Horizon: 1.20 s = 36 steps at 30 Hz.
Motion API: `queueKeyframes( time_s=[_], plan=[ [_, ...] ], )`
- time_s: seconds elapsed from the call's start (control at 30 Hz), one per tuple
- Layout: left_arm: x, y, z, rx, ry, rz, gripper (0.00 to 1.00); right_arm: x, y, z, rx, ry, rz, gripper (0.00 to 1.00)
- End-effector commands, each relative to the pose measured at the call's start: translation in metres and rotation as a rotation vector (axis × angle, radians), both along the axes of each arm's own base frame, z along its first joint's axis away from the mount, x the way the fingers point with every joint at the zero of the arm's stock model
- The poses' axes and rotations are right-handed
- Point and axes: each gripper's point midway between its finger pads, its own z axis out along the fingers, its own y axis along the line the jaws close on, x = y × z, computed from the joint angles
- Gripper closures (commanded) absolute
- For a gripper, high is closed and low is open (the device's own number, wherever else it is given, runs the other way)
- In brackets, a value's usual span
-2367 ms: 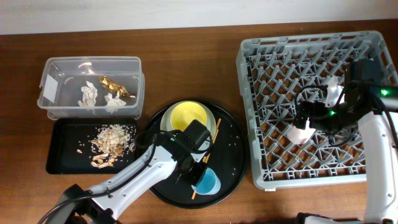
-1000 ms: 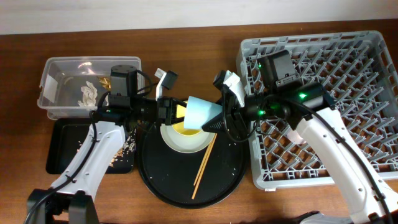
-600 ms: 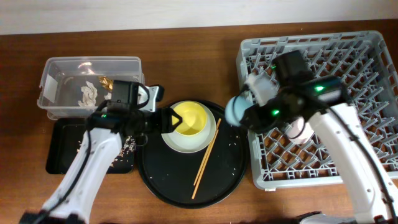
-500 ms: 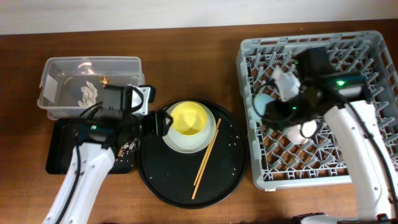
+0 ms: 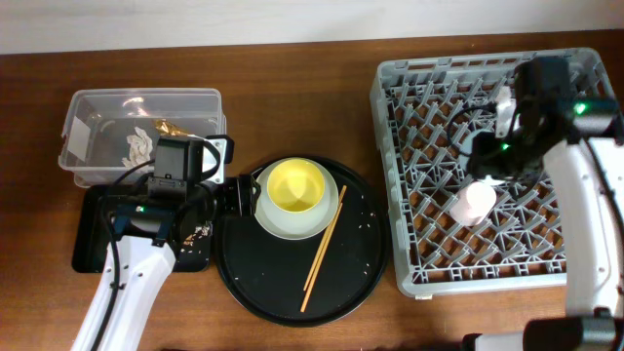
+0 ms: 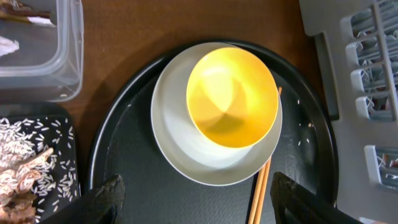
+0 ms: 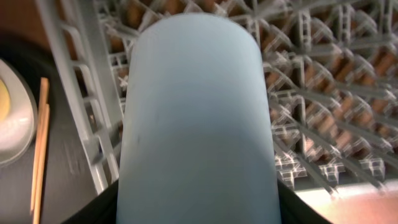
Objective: Sort waste into correct bins and load items into the dishwasher rack
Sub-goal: 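Place the blue cup upside down in the rack with the right gripper, then lift the yellow bowl off the plate with the right gripper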
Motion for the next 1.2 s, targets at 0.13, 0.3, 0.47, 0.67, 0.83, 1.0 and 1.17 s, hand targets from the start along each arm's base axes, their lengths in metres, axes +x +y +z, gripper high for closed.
queueKeyframes(
  time_s=[0.13,0.3,0.47,0.67,0.83,1.0,1.17],
  plan=[
    [0.001,0.002,0.005,0.014,-0.027,-0.010,0.25,0.055,-0.022,-0.041,-0.015,0.167,-0.042,0.61],
    [0.001,0.001,0.005,0.013,-0.026,-0.010,0.25,0.076,-0.034,-0.065,-0.001,0.152,-0.070,0.27],
    [0.001,0.001,0.005,0.014,-0.026,-0.010,0.25,0.077,-0.034,-0.065,0.002,0.151,-0.068,0.20],
    [-0.011,0.048,-0.013,0.166,0.080,0.270,0.23,0.066,0.073,-0.047,0.348,0.138,0.279,0.24],
    [-0.037,0.112,-0.026,0.204,0.225,0.490,0.13,0.060,0.216,-0.057,0.247,0.081,0.602,0.24],
    [-0.038,0.117,-0.026,0.200,0.229,0.508,0.09,0.046,0.274,-0.132,0.146,0.221,0.540,0.43],
    [-0.037,0.117,-0.026,0.200,0.229,0.508,0.08,0.040,0.271,-0.181,0.117,0.338,0.500,0.59]
  ],
)
